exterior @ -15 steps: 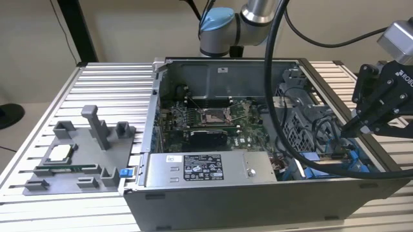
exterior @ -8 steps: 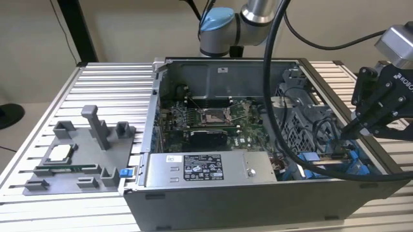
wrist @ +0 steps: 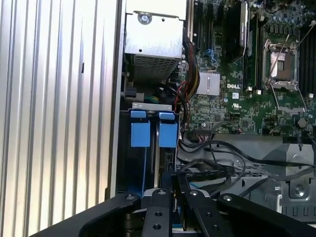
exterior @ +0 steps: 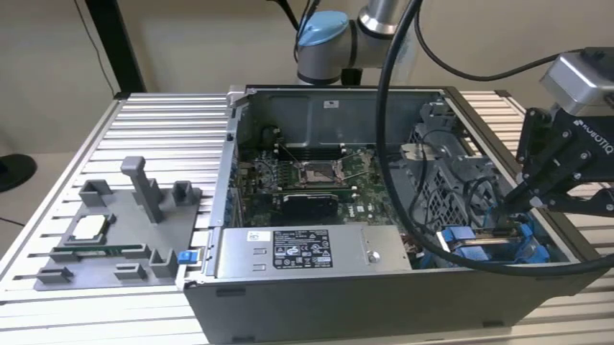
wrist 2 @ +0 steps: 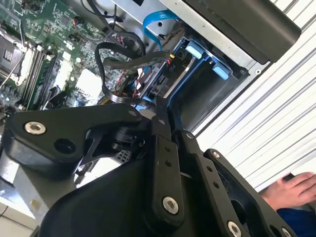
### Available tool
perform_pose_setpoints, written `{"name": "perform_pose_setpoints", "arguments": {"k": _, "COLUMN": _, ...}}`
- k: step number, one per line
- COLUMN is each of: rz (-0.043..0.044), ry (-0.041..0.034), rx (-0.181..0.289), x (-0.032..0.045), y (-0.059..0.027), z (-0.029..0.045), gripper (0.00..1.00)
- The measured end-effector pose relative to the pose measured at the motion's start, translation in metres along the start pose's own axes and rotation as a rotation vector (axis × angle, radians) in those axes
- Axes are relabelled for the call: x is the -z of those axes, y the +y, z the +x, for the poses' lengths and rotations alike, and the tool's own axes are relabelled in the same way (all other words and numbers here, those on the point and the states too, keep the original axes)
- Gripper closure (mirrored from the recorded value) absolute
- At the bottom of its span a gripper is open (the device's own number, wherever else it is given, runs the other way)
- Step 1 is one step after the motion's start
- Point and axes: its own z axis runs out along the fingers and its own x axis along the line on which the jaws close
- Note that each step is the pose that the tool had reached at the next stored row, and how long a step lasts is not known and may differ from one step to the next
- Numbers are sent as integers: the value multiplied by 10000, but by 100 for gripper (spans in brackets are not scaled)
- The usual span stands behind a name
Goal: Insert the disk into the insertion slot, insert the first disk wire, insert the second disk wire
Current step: 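Insert the second disk wire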
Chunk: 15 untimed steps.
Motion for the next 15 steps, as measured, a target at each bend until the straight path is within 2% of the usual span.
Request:
{"name": "perform_pose_setpoints", "arguments": {"k": 6, "rz": 163, "ry": 67, "rx": 6, "x": -78, "y": 16, "z": -26, "gripper": 100}}
{"name": "perform_pose_setpoints", "arguments": {"k": 15, "rz": 170, "ry": 81, "rx": 5, "x": -90, "y": 16, "z": -29, "gripper": 100}}
